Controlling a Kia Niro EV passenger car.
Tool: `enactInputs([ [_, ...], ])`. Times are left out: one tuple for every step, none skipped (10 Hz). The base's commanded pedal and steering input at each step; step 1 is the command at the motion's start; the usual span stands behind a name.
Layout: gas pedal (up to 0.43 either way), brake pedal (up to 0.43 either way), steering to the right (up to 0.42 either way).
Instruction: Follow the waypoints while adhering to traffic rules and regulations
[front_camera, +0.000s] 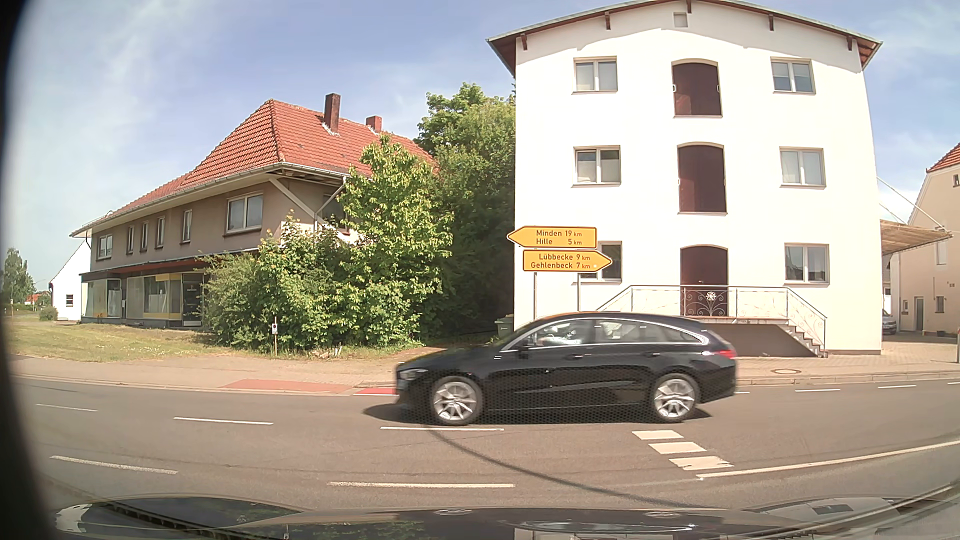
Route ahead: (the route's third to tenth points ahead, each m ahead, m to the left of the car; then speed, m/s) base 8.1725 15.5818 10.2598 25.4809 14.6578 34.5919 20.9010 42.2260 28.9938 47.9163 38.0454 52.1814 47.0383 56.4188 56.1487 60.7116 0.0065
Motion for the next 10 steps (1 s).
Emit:
enactInputs([
  [0.0, 0.268, 0.015],
  [0.0, 0.268, 0.015],
  [0.0, 0.268, 0.015],
  [0.0, 0.268, 0.015],
  [0.0, 0.268, 0.015],
  [0.0, 0.268, 0.015],
  [0.0, 0.268, 0.015],
  [0.0, 0.268, 0.015],
  [0.0, 0.268, 0.015],
  [0.0, 0.268, 0.015],
])
